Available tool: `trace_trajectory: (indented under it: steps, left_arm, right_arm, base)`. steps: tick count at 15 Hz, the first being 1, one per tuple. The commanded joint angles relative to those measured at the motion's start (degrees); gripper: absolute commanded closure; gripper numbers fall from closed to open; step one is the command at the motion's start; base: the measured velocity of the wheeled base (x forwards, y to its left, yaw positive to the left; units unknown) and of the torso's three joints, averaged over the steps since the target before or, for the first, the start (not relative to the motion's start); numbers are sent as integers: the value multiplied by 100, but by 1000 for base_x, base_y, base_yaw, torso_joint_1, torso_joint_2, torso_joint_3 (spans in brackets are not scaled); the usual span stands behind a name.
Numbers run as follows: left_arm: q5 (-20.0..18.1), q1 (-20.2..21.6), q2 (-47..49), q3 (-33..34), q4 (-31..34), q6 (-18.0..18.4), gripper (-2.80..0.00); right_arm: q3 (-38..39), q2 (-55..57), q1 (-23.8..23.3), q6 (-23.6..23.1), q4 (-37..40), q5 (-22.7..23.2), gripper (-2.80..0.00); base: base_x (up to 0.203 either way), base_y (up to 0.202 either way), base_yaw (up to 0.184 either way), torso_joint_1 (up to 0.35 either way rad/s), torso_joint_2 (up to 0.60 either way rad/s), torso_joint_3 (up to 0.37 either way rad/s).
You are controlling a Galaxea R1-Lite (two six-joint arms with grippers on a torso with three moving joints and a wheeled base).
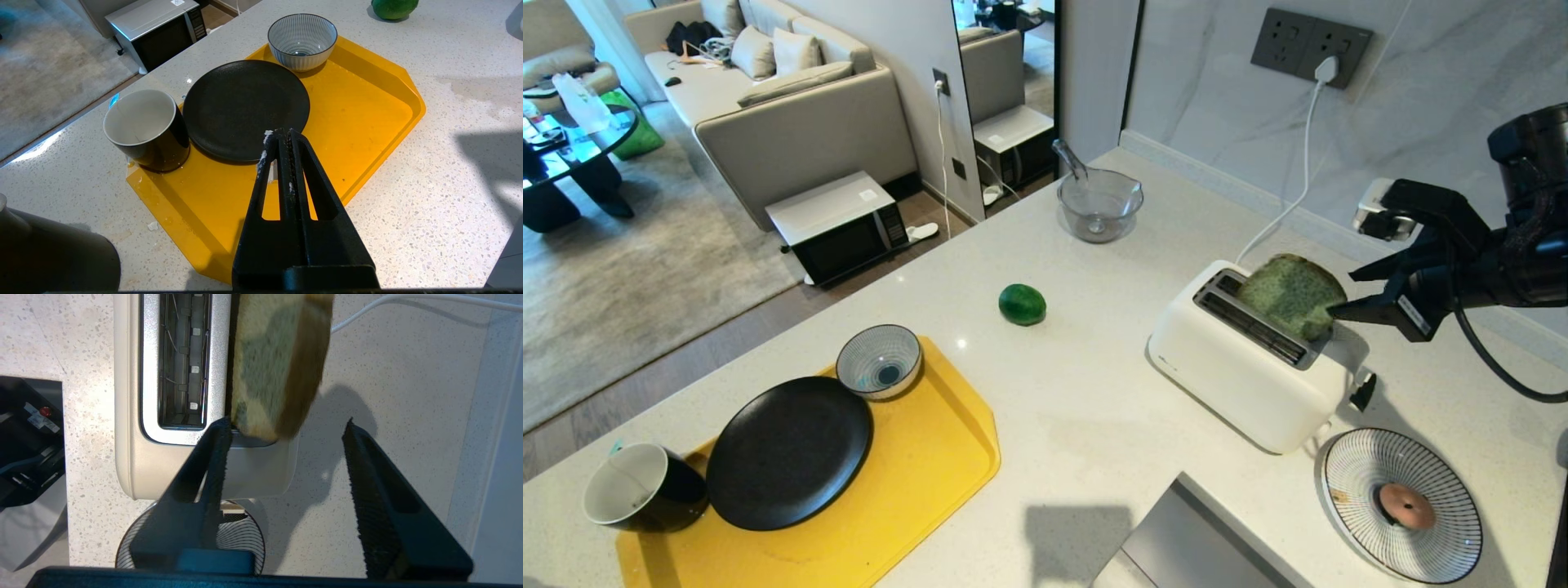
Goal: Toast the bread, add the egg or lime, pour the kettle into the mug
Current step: Put the bread slices in the toaster, then use a bread toaster
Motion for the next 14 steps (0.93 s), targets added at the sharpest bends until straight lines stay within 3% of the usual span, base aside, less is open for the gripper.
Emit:
trace_trajectory:
  steps: [1,7,8,10,14]
  left_arm:
    - [-2,2,-13,97,-3,2,0]
    - [-2,2,-13,97,-3,2,0]
    - [-2,2,-13,97,-3,2,0]
    - [-2,2,-13,97,-3,2,0]
    - [-2,2,-13,97,-3,2,0]
  right_arm:
    - [36,-69,2,-18,16,19,-280]
    - [453,-964,2,237,54,22,-280]
    - [531,-1158,2,307,77,21,0]
    - [751,-1530,2,550,123,24,0]
    - [1470,-1871,20,1566,-64,84,0]
  base:
    - [0,0,0,0,0,0]
    - [0,0,0,0,0,0]
    - [0,0,0,0,0,0]
    - [0,0,0,0,0,0]
    - [0,0,0,0,0,0]
